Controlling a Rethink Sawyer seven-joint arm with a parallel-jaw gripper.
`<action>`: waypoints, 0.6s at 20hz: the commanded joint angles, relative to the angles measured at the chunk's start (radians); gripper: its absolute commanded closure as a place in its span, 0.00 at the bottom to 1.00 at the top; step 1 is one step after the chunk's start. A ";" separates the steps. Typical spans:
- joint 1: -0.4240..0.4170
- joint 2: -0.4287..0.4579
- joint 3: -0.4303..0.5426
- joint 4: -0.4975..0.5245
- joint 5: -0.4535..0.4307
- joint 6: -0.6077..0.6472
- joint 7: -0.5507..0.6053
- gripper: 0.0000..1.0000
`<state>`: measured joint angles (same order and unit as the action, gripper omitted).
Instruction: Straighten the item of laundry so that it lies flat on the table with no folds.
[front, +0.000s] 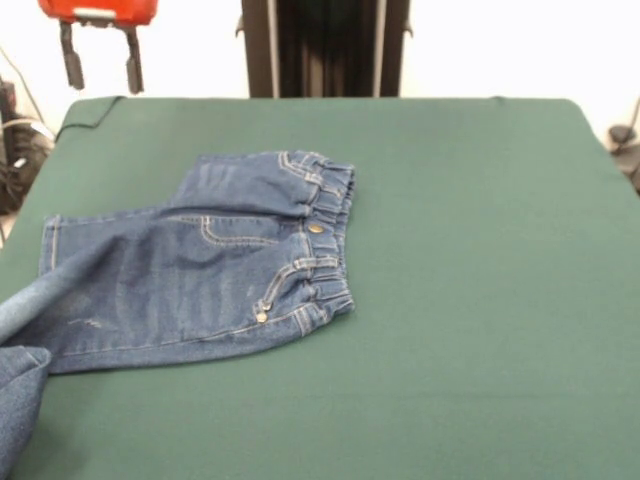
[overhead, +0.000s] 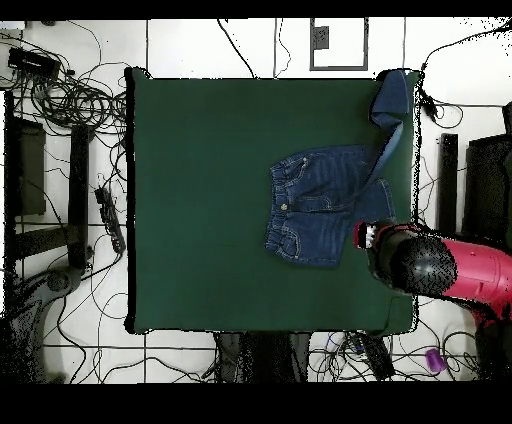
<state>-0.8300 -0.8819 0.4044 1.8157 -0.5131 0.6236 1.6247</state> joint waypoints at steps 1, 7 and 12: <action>0.266 -0.004 -0.173 0.185 0.076 -0.105 0.481 0.00; 0.448 0.122 -0.330 0.141 0.154 -0.269 0.635 0.00; 0.619 0.293 -0.477 0.030 0.221 -0.341 0.780 0.00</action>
<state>-0.3887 -0.8316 0.1053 1.8515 -0.4035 0.3988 1.9354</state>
